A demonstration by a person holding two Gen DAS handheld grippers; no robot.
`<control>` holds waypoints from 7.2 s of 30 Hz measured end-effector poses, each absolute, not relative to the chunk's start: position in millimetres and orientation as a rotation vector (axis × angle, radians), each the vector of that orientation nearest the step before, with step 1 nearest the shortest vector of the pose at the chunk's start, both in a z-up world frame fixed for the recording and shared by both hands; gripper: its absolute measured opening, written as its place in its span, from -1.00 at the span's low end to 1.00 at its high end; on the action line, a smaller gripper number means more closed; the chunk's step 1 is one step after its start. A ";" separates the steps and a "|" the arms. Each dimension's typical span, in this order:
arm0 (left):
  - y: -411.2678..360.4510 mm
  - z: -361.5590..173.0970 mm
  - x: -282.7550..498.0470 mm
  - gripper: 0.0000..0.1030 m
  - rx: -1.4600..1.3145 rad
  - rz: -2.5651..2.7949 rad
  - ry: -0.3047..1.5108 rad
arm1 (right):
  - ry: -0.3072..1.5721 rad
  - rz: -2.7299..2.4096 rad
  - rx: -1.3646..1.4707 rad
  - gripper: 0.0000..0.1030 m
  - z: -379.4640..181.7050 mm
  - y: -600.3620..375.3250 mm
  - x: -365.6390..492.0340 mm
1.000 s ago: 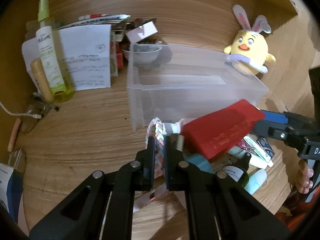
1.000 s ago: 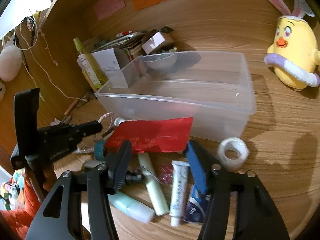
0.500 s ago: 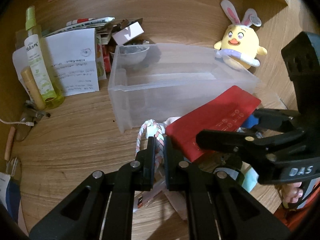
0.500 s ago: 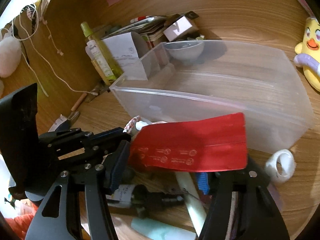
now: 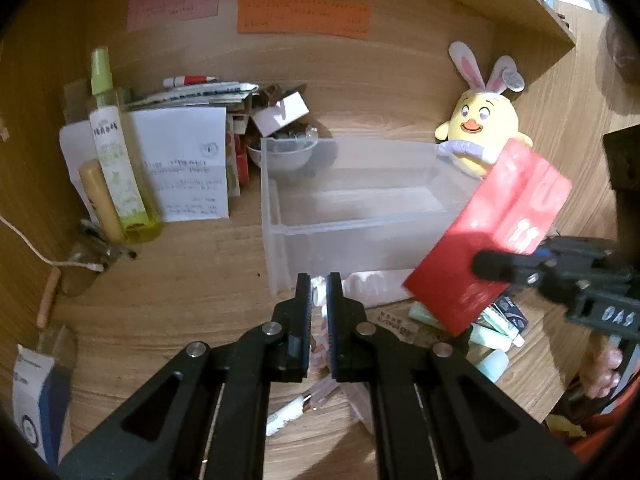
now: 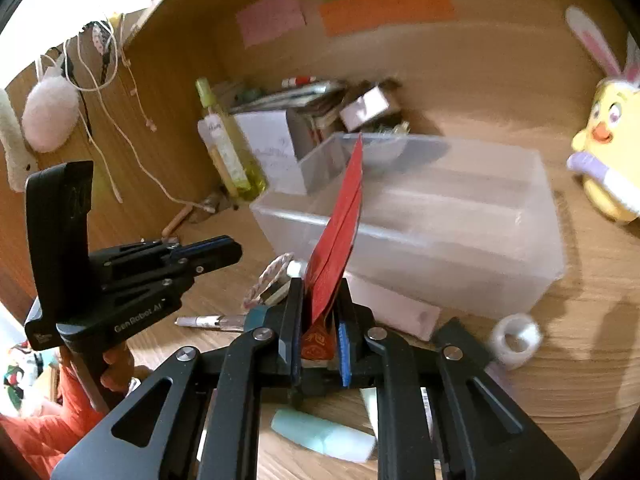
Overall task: Organize objects
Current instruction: 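Carry the red envelope into the clear box and open the right tool, then lower the braided cord into the clear box and open the left tool, then grasp the white pen with the left tool while the right tool grasps the white tape roll, then drop the white tape roll into the box while the left tool drops the pen in, then grasp the teal tape roll with the left tool while the right tool grasps the purple lipstick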
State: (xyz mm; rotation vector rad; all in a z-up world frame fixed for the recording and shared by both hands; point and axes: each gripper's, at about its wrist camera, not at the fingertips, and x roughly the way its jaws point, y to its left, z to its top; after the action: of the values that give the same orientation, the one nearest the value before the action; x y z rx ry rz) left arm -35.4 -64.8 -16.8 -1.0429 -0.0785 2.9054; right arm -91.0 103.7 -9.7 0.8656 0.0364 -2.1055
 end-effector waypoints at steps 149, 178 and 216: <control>-76.0 12.1 -26.3 -0.80 -1.040 2.826 -0.211 | 0.180 -2.354 0.818 -0.30 21.9 156.6 -155.7; -41.8 -6.8 -184.9 -0.80 -1.302 2.586 -0.198 | 0.393 -2.175 1.033 -0.09 -30.8 67.8 -207.9; -114.3 -55.2 -84.2 0.45 -1.398 2.857 -0.148 | 0.278 -2.179 1.139 0.21 -74.4 148.1 -135.8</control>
State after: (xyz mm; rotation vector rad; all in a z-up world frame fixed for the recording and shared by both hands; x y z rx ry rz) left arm -84.2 -114.3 -55.2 -1.3985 -0.1480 2.8573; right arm -135.8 148.1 -74.4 1.1391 0.2782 -2.1791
